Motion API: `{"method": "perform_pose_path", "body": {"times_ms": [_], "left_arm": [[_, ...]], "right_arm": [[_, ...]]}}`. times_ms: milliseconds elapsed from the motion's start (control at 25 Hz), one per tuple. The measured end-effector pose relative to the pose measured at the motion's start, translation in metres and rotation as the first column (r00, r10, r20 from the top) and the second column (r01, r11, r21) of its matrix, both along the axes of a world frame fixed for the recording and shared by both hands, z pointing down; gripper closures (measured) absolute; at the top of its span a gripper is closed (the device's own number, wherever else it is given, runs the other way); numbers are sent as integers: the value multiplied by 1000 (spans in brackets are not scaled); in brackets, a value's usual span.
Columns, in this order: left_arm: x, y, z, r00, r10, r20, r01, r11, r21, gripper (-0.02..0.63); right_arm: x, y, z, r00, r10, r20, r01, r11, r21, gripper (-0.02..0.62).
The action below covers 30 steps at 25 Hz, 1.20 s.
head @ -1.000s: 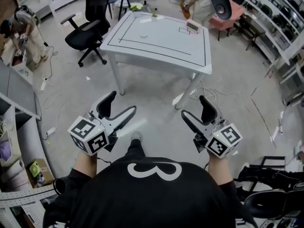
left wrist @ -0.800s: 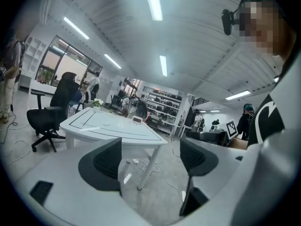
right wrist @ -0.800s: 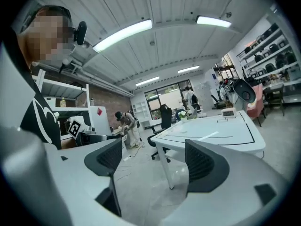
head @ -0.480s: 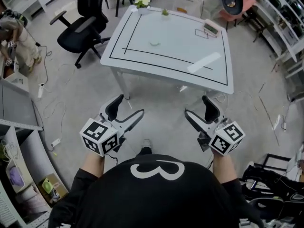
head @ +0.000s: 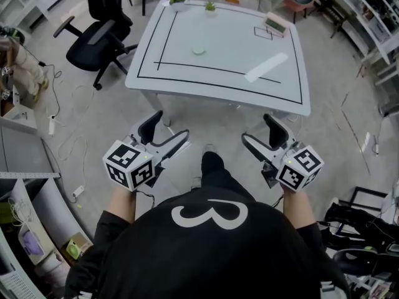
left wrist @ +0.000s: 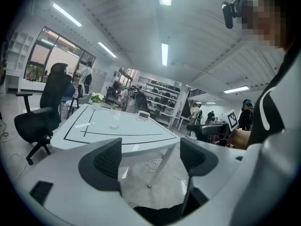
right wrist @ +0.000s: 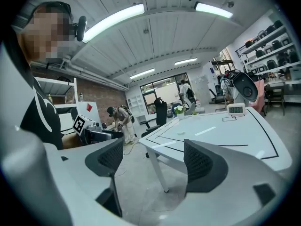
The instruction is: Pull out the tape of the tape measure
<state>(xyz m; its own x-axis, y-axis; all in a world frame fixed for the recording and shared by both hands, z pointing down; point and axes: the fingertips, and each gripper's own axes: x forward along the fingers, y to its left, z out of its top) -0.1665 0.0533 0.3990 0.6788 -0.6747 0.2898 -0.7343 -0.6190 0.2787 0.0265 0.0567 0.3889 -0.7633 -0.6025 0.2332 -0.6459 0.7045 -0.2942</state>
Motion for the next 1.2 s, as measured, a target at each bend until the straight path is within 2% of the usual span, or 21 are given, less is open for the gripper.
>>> {"method": "perform_pose_path", "body": {"times_ms": [200,480,680,960,1200], "left_arm": [[2,-36,11,999,17,45,-17,1000,-11,232],[3,-123,18,996,30,88,-29,999,-14,233],[11,-199,29,995,78,65,-74,995,-66,233],[21,-273,67,972,120,203,-106,991,-78,233],[28,-313,93,919,172,354,-159,985,-64,233]], "right_arm": [[0,-39,4,1000,-12,24,12,1000,1,206],[1,-127,11,999,-32,41,33,999,-15,206],[0,-192,22,996,-85,-2,85,996,-17,206],[-4,-250,34,989,-144,-43,143,989,-24,206],[-6,-274,33,985,-164,-49,163,986,-21,206]]}}
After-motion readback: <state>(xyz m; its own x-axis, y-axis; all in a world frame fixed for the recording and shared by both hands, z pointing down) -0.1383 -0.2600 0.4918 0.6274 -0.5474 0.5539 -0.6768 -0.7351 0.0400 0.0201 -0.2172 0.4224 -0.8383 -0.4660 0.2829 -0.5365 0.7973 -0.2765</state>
